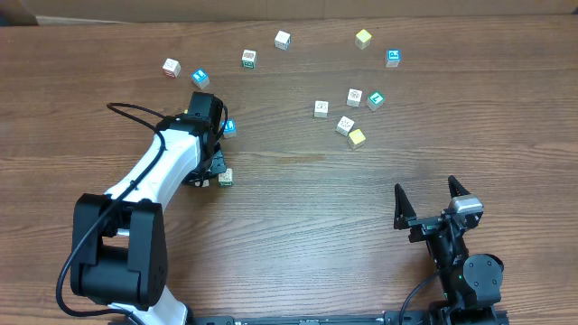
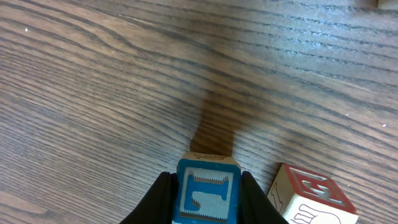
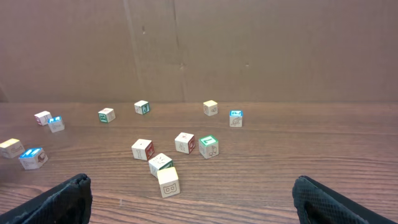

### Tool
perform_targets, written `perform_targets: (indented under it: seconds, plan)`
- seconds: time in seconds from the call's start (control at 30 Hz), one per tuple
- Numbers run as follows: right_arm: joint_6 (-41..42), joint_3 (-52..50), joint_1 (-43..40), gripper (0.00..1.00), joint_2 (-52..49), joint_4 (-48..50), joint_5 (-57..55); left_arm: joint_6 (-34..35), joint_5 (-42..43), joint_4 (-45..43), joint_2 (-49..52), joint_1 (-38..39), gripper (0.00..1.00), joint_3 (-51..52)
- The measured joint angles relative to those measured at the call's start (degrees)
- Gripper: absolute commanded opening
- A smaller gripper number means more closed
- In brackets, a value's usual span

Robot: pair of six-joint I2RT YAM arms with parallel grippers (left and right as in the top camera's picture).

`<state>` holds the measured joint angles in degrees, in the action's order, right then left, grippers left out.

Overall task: Form a horizontal line
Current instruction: 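Place the blue block beside the elephant block and release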

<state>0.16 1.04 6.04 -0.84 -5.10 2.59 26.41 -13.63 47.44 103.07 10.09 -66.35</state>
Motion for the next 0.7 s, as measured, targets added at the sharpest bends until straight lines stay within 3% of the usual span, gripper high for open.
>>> perform_targets:
  seconds: [0.07, 0.13, 0.2, 0.7]
  plan:
    - [0.0, 0.0, 0.0, 1.00, 0.0, 0.0, 0.0, 0.0, 0.1, -0.4, 0.0, 0.0, 0.24, 0.1]
    - [0.0, 0.0, 0.0, 1.00, 0.0, 0.0, 0.0, -0.4, 0.1, -0.7, 0.0, 0.0, 0.38, 0.1]
    - [0.0, 0.0, 0.0, 1.00, 0.0, 0.0, 0.0, -0.7, 0.1, -0.8, 0.0, 0.0, 0.43, 0.1]
    - [0.0, 0.0, 0.0, 1.00, 0.0, 0.0, 0.0, -0.9, 0.1, -4.3, 0.0, 0.0, 0.41, 0.1]
